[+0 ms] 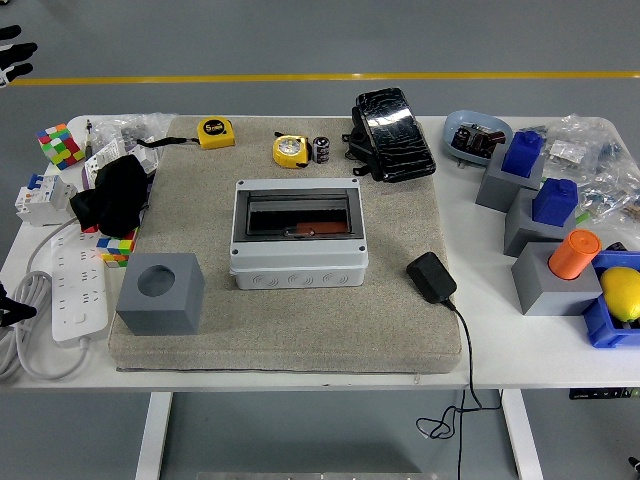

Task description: Fetch the battery,place it into the box,close the lid of the box

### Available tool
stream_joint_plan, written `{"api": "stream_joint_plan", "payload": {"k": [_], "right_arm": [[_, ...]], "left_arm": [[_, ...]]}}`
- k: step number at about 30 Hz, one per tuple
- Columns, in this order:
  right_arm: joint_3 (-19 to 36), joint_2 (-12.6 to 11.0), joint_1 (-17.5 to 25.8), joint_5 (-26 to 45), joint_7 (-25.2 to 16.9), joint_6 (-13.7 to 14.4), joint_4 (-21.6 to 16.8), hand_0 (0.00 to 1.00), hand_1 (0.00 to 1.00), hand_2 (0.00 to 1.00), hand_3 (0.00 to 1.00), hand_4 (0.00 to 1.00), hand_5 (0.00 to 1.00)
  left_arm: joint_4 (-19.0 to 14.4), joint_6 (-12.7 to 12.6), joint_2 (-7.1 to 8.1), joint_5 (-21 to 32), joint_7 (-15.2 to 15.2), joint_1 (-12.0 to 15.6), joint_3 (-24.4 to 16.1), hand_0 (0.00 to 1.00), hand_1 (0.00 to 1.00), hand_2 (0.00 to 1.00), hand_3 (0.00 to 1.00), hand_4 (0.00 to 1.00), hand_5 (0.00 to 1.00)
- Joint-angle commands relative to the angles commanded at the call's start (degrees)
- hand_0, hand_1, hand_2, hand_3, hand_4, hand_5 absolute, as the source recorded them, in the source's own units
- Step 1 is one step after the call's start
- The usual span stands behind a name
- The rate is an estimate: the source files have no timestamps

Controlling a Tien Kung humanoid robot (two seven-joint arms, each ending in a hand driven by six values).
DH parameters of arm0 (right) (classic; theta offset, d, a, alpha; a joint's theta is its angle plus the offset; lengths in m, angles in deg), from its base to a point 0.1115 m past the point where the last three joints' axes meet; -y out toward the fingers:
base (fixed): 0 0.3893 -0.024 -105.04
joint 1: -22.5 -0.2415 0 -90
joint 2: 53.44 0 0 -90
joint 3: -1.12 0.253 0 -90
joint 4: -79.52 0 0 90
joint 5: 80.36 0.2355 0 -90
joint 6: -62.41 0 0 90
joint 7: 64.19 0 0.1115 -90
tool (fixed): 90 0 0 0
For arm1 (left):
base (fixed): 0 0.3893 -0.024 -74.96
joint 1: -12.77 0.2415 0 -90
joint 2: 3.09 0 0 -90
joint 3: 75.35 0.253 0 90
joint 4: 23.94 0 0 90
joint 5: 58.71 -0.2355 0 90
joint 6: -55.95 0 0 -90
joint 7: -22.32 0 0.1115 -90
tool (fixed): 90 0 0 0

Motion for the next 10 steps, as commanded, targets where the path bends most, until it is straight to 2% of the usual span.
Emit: {"api": "stream_joint_plan", "payload": {"k": [10], "right_arm": [[1.6,0.1,0.8,-0.3,-0.4,-0.6,0.2,0.647,0.659,0.66,0.537,0.955,0.428]], "left_arm": [[0.4,0.3,-0.64,0.1,-0.3,-0.2,1.6,0.665,0.736,0.677,0.74,0.998,0.998]]}}
